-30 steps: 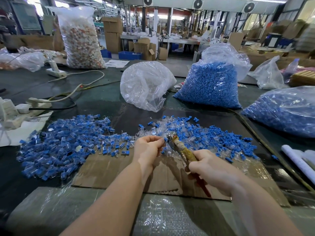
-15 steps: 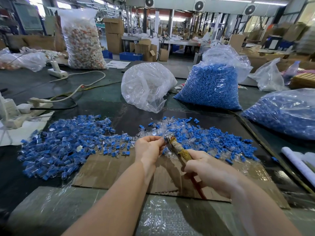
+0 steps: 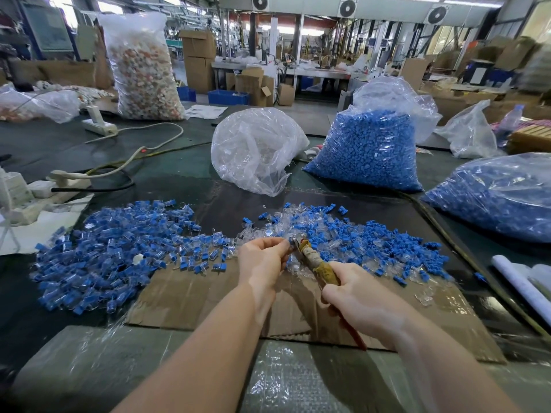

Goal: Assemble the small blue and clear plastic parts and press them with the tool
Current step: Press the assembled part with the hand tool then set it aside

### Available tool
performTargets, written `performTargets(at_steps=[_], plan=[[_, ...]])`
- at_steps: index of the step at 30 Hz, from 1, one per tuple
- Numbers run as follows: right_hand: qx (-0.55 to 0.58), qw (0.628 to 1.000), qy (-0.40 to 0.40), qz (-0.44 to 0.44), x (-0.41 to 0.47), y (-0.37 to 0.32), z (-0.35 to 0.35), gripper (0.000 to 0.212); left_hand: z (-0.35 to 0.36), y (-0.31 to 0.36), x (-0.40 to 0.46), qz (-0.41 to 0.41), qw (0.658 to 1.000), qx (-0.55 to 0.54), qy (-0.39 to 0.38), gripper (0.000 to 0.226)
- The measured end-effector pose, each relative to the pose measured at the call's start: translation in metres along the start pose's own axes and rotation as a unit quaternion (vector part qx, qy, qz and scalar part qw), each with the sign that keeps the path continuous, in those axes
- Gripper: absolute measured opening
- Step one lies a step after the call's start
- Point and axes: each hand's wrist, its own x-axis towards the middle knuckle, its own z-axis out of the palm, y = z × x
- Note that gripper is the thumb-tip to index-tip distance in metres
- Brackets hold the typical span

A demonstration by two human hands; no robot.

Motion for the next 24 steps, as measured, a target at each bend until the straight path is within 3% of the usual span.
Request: performTargets(at_steps=[2,4,7,9,11,13,15,20,24], plan=[[0.050,0.999,0.018,0.002,0.002,0.002,0.004,0.013,-0.001,-0.001,0.000,-0.003,1.000,0.002,0.002,0.005],[0.110,0.993,0.045,0.013,0.004,0.005,0.007,0.034,-0.005,-0.002,0.001,0.003,1.000,0.014,0.003,0.004],[0.103,0.988,0.115,0.009,0.007,0.013,0.007,0.046,-0.023,-0.003,0.009,0.106,0.982,0.145,0.057,0.003],[0.032,0.984,0.174,0.003,0.009,0.021,0.001,0.039,-0.044,0.001,0.017,0.198,0.926,0.298,0.119,0.004],[-0.042,0.976,0.210,0.025,0.013,0.031,-0.006,0.046,-0.068,0.005,0.028,0.256,0.853,0.419,0.176,0.012],[-0.101,0.965,0.237,0.045,0.015,0.041,-0.012,0.056,-0.090,0.009,0.037,0.280,0.787,0.500,0.228,0.017],[-0.136,0.956,0.255,0.054,0.015,0.049,-0.014,0.058,-0.105,0.011,0.044,0.273,0.753,0.543,0.252,0.018],[-0.204,0.935,0.276,0.086,0.018,0.064,-0.014,0.059,-0.106,0.008,0.045,0.259,0.726,0.586,0.251,0.021],[-0.262,0.917,0.285,0.097,0.018,0.073,-0.006,0.060,-0.078,0.001,0.035,0.331,0.764,0.528,0.167,0.018]])
